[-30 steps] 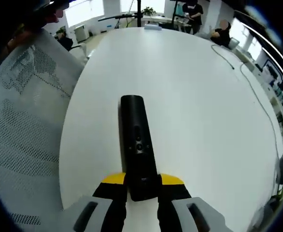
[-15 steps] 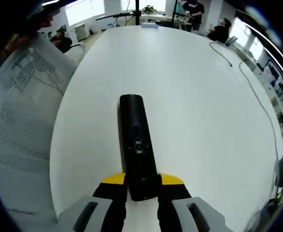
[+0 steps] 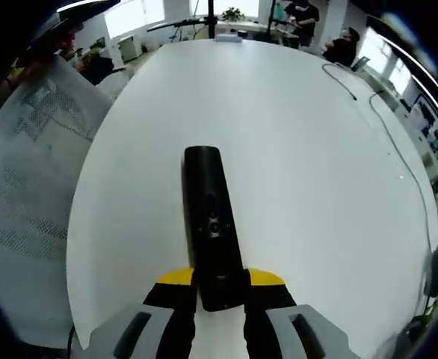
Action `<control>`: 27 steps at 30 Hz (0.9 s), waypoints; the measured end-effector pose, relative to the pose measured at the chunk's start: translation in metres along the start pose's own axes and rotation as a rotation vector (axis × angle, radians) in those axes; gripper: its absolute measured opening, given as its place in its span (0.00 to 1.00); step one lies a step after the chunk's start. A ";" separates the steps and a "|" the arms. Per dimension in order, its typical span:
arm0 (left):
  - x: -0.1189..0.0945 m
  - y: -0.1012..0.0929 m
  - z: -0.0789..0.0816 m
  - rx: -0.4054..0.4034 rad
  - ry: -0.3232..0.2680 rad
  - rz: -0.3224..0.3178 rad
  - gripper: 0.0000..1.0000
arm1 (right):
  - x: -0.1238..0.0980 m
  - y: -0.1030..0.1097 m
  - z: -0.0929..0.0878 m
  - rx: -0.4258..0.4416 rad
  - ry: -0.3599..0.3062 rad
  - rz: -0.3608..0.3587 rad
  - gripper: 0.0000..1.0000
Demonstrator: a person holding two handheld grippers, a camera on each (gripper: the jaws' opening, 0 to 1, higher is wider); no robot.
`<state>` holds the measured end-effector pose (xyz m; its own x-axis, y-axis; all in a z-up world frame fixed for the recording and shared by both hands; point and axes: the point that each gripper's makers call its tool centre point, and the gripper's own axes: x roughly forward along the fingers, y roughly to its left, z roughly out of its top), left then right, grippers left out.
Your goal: Press the specified remote control buttons in sequence, fully releasing each button before pressing the next.
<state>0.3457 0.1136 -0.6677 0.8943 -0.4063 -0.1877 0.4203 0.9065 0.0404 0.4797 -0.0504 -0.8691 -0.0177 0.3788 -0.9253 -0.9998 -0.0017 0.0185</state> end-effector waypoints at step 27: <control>0.000 0.004 -0.008 0.002 0.040 0.016 0.91 | -0.001 -0.028 0.000 -0.010 -0.037 -0.012 0.21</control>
<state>0.3464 0.1181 -0.6752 0.8941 -0.3869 -0.2258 0.4064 0.9126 0.0456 0.5077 -0.0511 -0.8685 -0.0054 0.4130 -0.9107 -1.0000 -0.0062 0.0031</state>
